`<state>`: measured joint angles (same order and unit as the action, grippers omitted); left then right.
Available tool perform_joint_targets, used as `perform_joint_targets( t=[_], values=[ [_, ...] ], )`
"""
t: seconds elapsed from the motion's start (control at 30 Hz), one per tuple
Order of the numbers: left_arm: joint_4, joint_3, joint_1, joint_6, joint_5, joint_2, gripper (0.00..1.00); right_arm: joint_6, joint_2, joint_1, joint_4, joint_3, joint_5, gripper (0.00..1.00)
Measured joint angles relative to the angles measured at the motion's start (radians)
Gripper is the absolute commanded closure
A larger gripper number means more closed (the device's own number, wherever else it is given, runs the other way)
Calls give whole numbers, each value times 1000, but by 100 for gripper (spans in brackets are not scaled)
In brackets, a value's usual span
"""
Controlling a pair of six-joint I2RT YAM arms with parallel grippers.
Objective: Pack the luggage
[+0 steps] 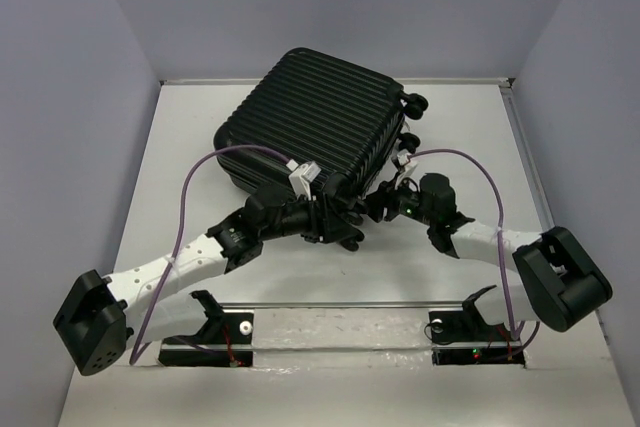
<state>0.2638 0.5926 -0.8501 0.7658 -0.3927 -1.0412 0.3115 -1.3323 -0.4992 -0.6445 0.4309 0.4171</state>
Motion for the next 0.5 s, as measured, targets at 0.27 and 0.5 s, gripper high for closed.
perform_joint_targets(
  t=[0.27, 0.5],
  values=[
    [18, 31, -1, 3, 5, -28, 37, -13, -24, 0, -21, 4, 106, 51],
    [23, 43, -2, 3, 11, -51, 39, -35, 8, 0, -19, 6, 126, 46]
  ],
)
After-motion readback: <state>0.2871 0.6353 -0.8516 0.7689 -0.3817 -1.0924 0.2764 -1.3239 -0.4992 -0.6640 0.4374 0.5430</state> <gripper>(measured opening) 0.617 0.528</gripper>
